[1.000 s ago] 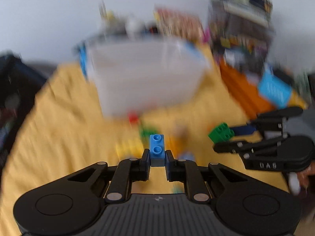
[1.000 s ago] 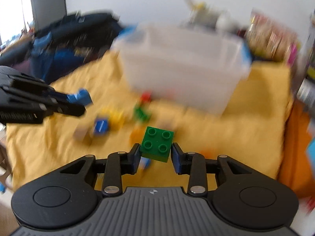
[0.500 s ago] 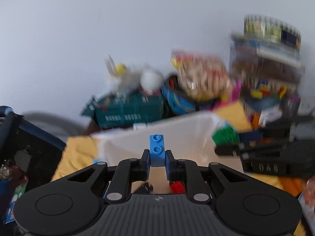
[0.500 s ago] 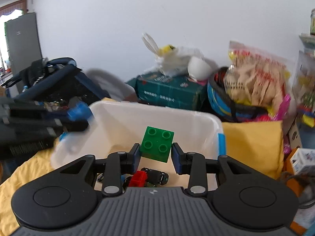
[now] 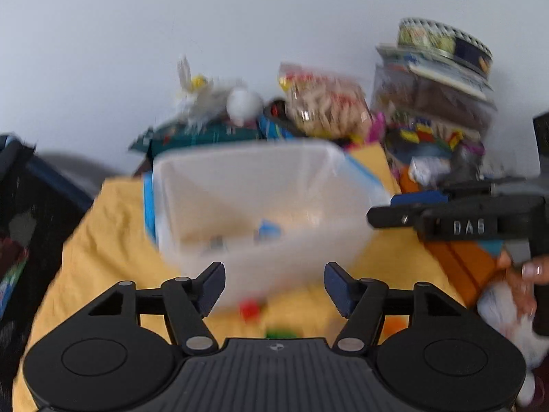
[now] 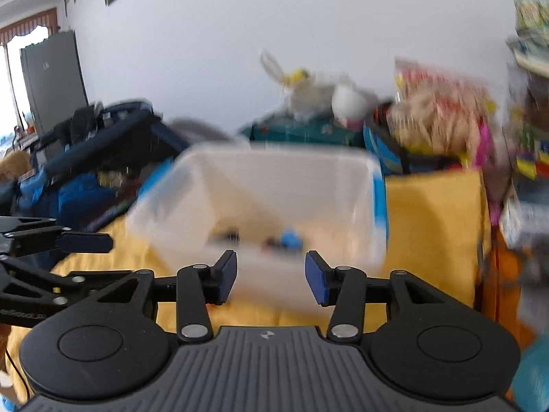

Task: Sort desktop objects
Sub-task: 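Move both open tools back to the brick pile, then grasp a yellow brick with the right tool while the left tool grasps a small yellow brick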

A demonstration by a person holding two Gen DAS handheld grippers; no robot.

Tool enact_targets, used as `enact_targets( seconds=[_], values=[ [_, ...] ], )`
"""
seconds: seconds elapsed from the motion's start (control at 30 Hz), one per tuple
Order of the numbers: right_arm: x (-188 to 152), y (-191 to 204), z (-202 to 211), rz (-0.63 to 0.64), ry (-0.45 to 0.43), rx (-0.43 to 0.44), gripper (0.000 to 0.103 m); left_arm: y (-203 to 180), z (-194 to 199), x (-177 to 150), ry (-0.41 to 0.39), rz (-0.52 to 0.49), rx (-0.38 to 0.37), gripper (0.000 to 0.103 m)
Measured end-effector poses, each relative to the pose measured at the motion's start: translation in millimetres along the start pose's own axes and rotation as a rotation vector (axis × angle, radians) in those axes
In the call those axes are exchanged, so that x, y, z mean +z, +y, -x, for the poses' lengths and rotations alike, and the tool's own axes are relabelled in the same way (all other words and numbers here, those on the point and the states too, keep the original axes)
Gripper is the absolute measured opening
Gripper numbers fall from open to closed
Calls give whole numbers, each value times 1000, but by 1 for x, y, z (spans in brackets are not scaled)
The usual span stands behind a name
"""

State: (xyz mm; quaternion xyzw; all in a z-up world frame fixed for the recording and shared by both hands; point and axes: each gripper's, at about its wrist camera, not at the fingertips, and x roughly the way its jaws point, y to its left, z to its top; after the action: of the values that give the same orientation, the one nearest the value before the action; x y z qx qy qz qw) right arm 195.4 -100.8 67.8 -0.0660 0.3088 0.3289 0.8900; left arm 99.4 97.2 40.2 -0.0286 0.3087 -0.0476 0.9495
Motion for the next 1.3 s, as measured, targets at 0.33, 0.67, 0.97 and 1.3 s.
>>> enact_targets(
  seconds=[0.33,0.67,0.97,1.3],
  values=[
    [-113,59,14,498,221,124,46,-40,-1,-104,267,-90,-93,67],
    [-135,105,-13,1047,207,163,20,-54,16,-110,240,-108,-133,67],
    [-148,98,-21,1063,214,196,32,-64,22,-111,240,-141,-154,67],
    [-126,61,2,669,332,165,27,-77,-9,-98,244,-163,-136,64]
  ],
)
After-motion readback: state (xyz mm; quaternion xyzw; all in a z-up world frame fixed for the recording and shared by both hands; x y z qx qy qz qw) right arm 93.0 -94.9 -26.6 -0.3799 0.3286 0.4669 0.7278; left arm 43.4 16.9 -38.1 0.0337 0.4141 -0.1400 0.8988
